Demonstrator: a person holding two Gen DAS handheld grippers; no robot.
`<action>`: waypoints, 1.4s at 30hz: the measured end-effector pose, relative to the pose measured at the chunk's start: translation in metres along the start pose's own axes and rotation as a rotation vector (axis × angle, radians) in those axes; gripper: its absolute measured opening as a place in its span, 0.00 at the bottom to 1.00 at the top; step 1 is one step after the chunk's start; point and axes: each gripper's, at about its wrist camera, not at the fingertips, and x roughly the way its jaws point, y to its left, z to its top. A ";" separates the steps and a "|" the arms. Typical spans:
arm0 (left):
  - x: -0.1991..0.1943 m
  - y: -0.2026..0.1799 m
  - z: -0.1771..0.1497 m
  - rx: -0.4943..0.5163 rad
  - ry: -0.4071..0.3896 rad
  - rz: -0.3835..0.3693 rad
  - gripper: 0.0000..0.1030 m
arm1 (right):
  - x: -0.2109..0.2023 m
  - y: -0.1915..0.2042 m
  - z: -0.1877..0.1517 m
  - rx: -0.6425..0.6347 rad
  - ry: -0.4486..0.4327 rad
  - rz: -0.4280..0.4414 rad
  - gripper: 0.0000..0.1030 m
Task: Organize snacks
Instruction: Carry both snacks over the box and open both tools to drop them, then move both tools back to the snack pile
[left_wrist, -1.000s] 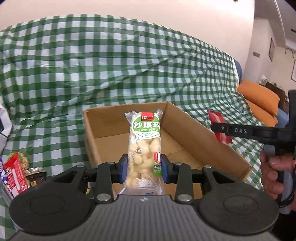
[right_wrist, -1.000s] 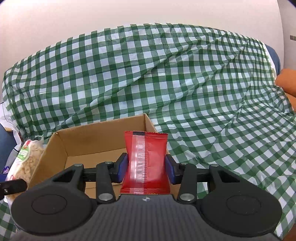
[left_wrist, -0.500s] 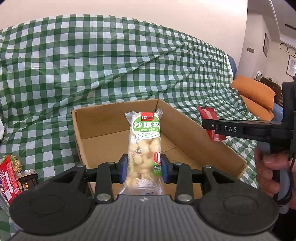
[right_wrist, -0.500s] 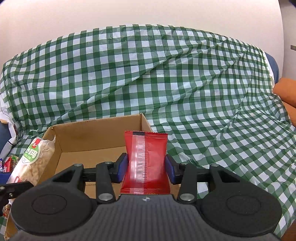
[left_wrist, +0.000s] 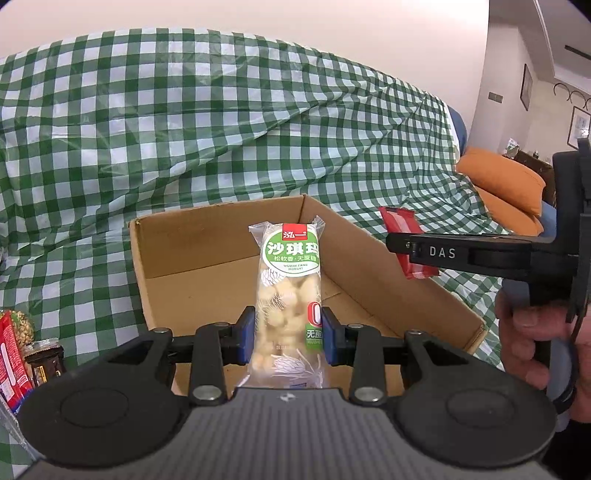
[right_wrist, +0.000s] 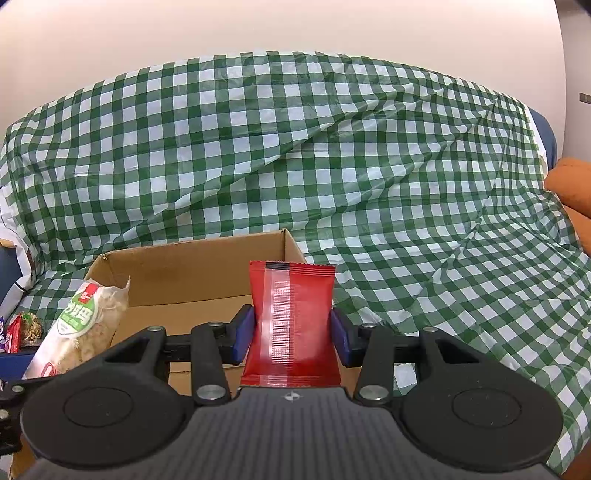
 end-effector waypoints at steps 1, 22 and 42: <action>-0.001 0.000 0.000 -0.004 -0.001 -0.002 0.39 | 0.000 -0.001 0.000 0.005 0.001 0.001 0.46; -0.019 0.029 0.002 -0.042 -0.051 0.079 0.44 | -0.002 0.004 0.000 0.015 -0.019 -0.026 0.59; -0.095 0.192 -0.015 -0.541 0.009 0.293 0.26 | -0.059 0.106 -0.009 0.026 -0.152 0.284 0.39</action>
